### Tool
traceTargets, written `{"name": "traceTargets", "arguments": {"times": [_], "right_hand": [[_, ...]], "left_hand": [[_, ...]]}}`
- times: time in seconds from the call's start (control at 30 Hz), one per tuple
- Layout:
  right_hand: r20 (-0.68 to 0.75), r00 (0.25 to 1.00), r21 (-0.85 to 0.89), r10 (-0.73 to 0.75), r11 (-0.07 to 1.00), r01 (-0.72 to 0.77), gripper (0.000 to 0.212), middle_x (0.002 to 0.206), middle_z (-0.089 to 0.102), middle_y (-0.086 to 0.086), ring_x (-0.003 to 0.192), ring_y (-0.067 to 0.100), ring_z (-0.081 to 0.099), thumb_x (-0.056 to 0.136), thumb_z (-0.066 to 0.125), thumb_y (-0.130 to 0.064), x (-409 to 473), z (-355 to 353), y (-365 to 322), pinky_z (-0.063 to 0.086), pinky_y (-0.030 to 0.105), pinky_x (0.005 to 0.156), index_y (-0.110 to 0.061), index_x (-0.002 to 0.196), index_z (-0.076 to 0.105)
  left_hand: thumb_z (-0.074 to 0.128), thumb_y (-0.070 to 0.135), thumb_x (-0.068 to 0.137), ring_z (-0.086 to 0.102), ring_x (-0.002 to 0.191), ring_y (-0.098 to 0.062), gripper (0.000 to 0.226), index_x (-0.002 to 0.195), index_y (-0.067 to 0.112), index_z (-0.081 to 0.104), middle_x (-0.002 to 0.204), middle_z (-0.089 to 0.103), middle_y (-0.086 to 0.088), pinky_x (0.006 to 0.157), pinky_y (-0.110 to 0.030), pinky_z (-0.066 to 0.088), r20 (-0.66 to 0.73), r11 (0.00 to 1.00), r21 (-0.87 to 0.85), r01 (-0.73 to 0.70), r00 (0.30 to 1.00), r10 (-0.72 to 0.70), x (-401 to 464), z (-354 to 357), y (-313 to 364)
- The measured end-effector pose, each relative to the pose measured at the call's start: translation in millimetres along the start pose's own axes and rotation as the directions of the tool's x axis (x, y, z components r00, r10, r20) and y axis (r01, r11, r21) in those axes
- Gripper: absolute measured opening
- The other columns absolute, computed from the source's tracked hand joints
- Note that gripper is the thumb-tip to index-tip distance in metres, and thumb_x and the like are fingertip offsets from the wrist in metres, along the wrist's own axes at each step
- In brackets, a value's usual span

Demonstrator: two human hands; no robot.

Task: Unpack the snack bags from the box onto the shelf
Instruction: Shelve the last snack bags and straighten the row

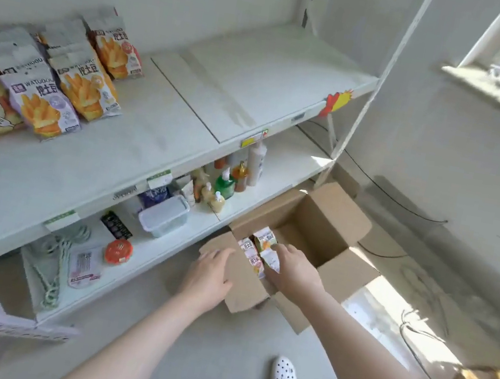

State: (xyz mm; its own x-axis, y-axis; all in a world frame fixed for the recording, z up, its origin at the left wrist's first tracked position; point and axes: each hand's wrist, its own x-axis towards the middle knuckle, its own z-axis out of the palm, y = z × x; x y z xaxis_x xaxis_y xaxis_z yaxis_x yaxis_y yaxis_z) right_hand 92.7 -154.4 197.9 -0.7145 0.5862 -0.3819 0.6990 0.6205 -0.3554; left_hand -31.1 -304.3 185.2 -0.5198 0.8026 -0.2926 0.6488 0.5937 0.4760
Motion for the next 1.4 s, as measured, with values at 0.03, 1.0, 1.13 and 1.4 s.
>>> {"name": "traceTargets", "arguments": {"times": [0.03,1.0,1.13,1.4], "right_hand": [[-0.005,1.000,0.002,0.011,1.000,-0.011,0.051,0.126,0.052,0.004,0.124,0.025,0.048,0.092,0.058,-0.039,-2.4,-2.7,9.5,0.048,0.038,0.091,-0.019,0.137,0.045],[0.332,0.933,-0.019,-0.142,0.987,0.157,0.046,0.124,0.053,0.003,0.119,0.022,0.051,0.095,0.055,-0.036,197.5,-49.4,187.8,0.045,0.033,0.079,-0.016,0.134,0.044],[0.378,0.915,0.025,-0.143,0.989,0.144,0.055,0.133,0.051,0.001,0.123,0.019,0.051,0.096,0.055,-0.039,256.9,-19.5,197.5,0.047,0.033,0.085,-0.020,0.144,0.038],[0.471,0.877,0.158,-0.090,0.987,0.017,0.053,0.134,0.056,0.003,0.115,0.020,0.059,0.094,0.061,-0.036,398.0,132.6,249.3,0.047,0.028,0.088,-0.020,0.142,0.044]], "left_hand": [[0.057,0.022,0.089,0.043,0.128,-0.019,0.056,0.140,0.024,0.036,0.138,0.049,0.001,0.105,-0.033,0.037,0.008,1.000,-0.001,0.006,1.000,-0.006,1.0,5.7,6.7],[0.058,0.015,0.086,0.053,0.119,-0.020,0.052,0.135,0.016,0.043,0.132,0.055,-0.006,0.095,-0.034,0.046,0.158,0.795,-0.259,0.549,0.836,-0.526,176.3,116.1,82.7],[0.056,0.014,0.088,0.052,0.119,-0.019,0.047,0.134,0.016,0.043,0.132,0.054,-0.005,0.096,-0.030,0.043,0.198,0.765,-0.282,0.579,0.815,-0.544,231.2,139.0,59.6],[0.060,0.019,0.091,0.053,0.119,-0.017,0.044,0.132,0.011,0.048,0.131,0.055,-0.004,0.097,-0.023,0.037,0.130,0.597,-0.529,0.603,0.753,-0.645,337.2,282.9,-16.9]]}}
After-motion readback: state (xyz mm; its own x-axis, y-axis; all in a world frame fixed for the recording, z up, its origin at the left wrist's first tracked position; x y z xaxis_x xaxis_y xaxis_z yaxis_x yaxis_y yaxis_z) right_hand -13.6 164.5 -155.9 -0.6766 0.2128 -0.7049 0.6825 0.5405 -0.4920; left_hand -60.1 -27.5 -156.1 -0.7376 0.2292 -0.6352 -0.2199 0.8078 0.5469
